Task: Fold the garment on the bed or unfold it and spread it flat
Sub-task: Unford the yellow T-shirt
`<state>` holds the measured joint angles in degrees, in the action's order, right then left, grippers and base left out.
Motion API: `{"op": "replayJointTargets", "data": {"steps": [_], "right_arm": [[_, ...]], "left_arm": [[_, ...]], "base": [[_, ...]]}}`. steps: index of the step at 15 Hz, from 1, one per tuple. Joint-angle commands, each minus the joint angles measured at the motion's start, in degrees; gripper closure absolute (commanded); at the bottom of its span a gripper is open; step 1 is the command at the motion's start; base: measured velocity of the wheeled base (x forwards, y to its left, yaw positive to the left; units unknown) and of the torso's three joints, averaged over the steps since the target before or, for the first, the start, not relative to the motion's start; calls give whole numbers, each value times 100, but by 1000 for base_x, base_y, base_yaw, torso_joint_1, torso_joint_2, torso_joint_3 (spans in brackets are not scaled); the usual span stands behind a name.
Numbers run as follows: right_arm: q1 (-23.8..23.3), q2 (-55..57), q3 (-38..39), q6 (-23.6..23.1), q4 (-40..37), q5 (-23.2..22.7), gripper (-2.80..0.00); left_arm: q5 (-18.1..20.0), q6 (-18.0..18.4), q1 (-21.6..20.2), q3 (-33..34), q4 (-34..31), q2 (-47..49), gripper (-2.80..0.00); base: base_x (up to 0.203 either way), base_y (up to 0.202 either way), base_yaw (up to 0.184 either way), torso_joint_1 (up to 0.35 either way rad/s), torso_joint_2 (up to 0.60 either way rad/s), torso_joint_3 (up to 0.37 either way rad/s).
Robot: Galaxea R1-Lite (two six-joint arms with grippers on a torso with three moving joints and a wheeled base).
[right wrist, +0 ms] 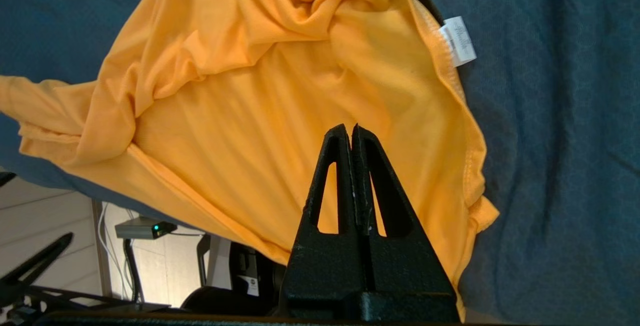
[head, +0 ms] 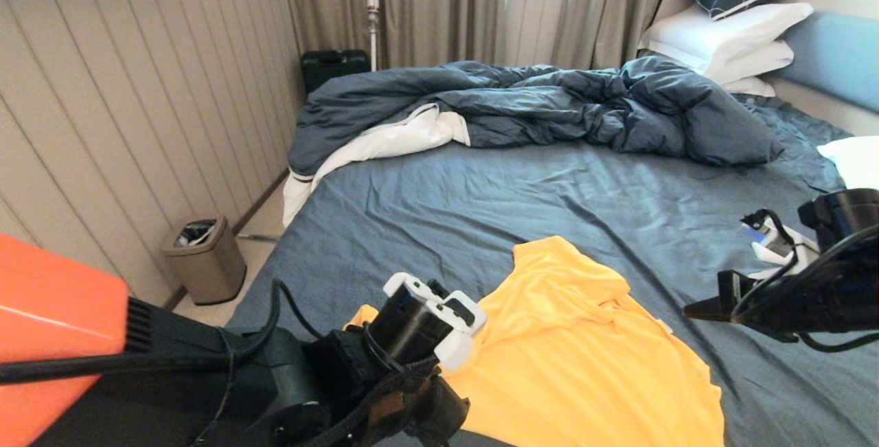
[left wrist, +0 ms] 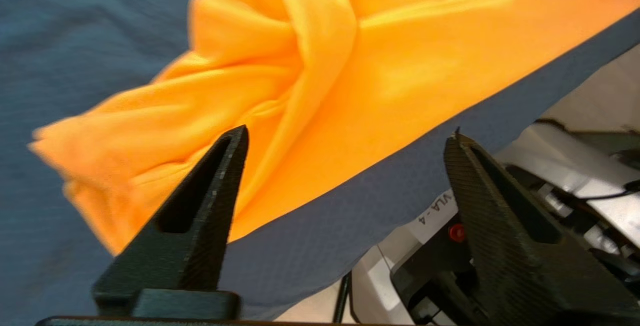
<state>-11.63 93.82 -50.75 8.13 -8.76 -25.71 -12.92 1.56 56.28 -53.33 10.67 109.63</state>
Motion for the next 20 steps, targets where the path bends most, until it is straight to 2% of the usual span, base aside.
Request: {"op": "replayJointTargets", "data": {"steps": [1,12,13,20], "right_arm": [[-40,84,40,4,96,-24,0],[-50,154,116,4,208,-39,0],[-41,154,136,4,217,-39,0],[-50,145,156,4,217,-39,0]], "left_arm": [[-16,-1,32,-126,35,449,-280],[44,-68,-30,-424,76,805,-280],[53,-68,-49,-433,74,815,0],[53,-86,-74,-413,76,1076,0]], "base": [[0,0,0,0,0,0],[0,0,0,0,0,0],[0,0,0,0,0,0],[0,0,0,0,0,0]]}}
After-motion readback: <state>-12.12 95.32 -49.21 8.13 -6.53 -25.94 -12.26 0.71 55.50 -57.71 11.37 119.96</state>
